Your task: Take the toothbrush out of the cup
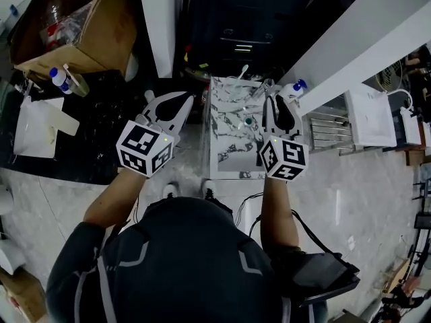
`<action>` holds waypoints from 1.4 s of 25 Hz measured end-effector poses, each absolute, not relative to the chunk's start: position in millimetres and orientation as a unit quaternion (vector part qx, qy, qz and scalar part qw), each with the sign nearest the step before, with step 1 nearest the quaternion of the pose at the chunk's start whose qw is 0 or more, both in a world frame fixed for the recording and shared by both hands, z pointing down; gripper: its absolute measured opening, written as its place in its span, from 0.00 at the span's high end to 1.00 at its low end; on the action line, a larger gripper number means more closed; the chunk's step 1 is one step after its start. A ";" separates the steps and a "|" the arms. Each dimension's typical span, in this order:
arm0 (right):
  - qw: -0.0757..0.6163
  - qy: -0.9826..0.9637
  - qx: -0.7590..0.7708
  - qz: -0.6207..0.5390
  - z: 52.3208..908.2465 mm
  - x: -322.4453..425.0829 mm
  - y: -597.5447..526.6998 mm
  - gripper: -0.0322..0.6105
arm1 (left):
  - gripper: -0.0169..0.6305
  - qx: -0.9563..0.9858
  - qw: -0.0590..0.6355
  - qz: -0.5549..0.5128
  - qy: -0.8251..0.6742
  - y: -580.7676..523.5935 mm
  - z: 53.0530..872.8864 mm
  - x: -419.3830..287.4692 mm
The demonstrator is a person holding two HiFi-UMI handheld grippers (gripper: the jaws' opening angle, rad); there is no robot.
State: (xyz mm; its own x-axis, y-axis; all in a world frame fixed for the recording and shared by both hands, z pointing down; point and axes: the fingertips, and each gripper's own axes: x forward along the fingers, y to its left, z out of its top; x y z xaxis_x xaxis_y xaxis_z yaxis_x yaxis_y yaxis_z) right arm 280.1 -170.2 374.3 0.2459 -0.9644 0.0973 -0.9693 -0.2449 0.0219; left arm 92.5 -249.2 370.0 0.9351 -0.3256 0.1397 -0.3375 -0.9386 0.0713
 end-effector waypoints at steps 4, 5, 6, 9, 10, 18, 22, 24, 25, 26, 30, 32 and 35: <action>0.049 -0.623 0.778 0.061 410.4 298.3 -194.2 0.74 | 0.96 0.976 0.064 0.075 -0.196 -253.4 382.4 100.0; 0.052 -0.627 0.774 0.069 419.6 301.2 -201.1 0.73 | 0.96 0.973 0.073 0.081 -0.205 -257.2 388.1 100.7; 0.053 -0.632 0.770 0.077 428.4 303.7 -208.3 0.73 | 0.96 0.969 0.082 0.088 -0.215 -262.2 394.1 100.8; 0.052 -0.642 0.758 0.100 455.5 309.0 -229.0 0.73 | 0.96 0.961 0.088 0.109 -0.237 -270.6 408.3 101.4; 0.053 -0.645 0.754 0.109 465.2 310.7 -235.5 0.72 | 0.96 0.960 0.086 0.115 -0.241 -269.7 411.4 102.0; 0.069 -0.659 0.732 0.156 523.9 320.9 -292.3 0.64 | 0.95 0.941 0.091 0.149 -0.291 -263.4 435.6 102.9; 0.069 -0.659 0.727 0.178 551.4 325.9 -312.3 0.64 | 0.95 0.927 0.107 0.161 -0.321 -258.2 449.5 101.6; 0.072 -0.657 0.726 0.188 564.7 329.9 -321.8 0.64 | 0.95 0.924 0.109 0.165 -0.328 -256.3 451.2 100.5; 0.077 -0.655 0.726 0.194 572.0 332.5 -325.9 0.64 | 0.95 0.922 0.110 0.165 -0.331 -255.4 451.3 99.6; 0.082 -0.652 0.727 0.199 579.4 335.9 -329.7 0.64 | 0.94 0.921 0.112 0.165 -0.335 -254.9 451.1 98.6; 0.097 -0.638 0.732 0.219 603.0 351.5 -342.0 0.64 | 0.91 0.913 0.131 0.153 -0.355 -256.2 450.2 92.8; 0.099 -0.634 0.734 0.225 611.1 358.0 -346.7 0.64 | 0.91 0.911 0.127 0.157 -0.361 -255.4 450.7 89.2; 0.097 -0.630 0.733 0.238 621.2 363.8 -353.6 0.64 | 0.91 0.907 0.125 0.167 -0.366 -253.1 455.1 82.7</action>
